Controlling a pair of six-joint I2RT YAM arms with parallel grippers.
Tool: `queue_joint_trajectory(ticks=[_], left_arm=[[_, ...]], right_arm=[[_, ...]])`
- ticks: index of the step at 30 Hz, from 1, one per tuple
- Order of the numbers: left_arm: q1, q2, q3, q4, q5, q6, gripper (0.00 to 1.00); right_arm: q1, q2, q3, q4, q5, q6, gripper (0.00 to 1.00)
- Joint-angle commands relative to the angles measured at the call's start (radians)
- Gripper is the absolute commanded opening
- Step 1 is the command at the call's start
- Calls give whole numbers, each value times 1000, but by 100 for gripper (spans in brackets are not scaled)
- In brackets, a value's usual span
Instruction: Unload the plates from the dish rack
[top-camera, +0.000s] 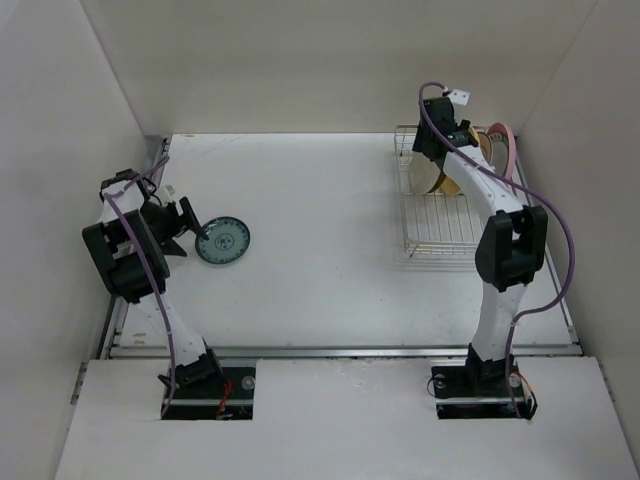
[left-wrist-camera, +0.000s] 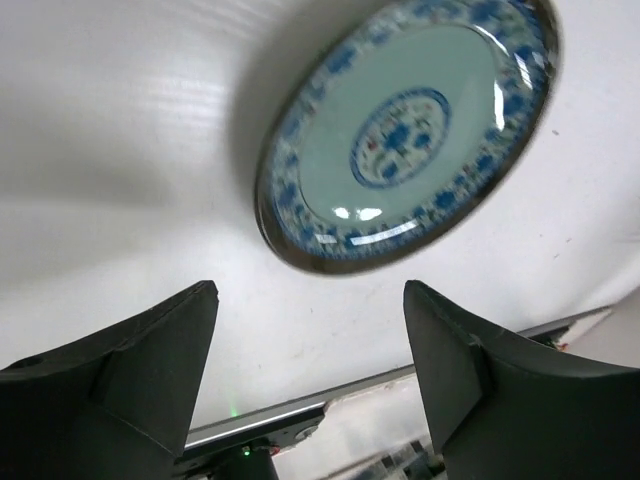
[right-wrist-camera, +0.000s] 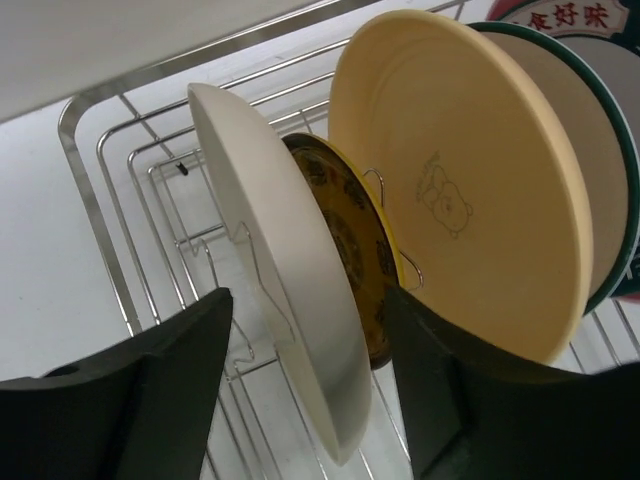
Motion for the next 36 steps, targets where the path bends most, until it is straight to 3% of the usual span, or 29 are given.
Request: queue_joint_trajectory(ticks=[1,4,5,13,19,25,27,32,36], left_arm=[[4,-178,-32,-22,-22,29,72],[4,-259,-70,-46,-4,49,73],[4,-275,-70,-55,-4,49,73],[4,-385,-81,-200,48,151,73],[4,-430,-81,-241,88,171,77],[-22,-465,-63,-284,131,216,80],[-48,-484,-63,-284,131,231,81],[-131,-534,-35,-247,156,241,88],[-175,-523,-6,-247,156,213,88]], right_arm=[[5,-2,41,49,-79,-34,67],[5,7,30,49,-50,-34,51],[5,7,30,49,-36,-34,41],[5,-165,-122,176,134,-105,13],[53,-318,-136,253,335,-261,0],[135,-450,-136,378,474,-425,0],[163,-485,-162,378,406,-425,0],[227,-530,-263,307,-128,-330,0],[227,-435,-289,288,-529,-194,0]])
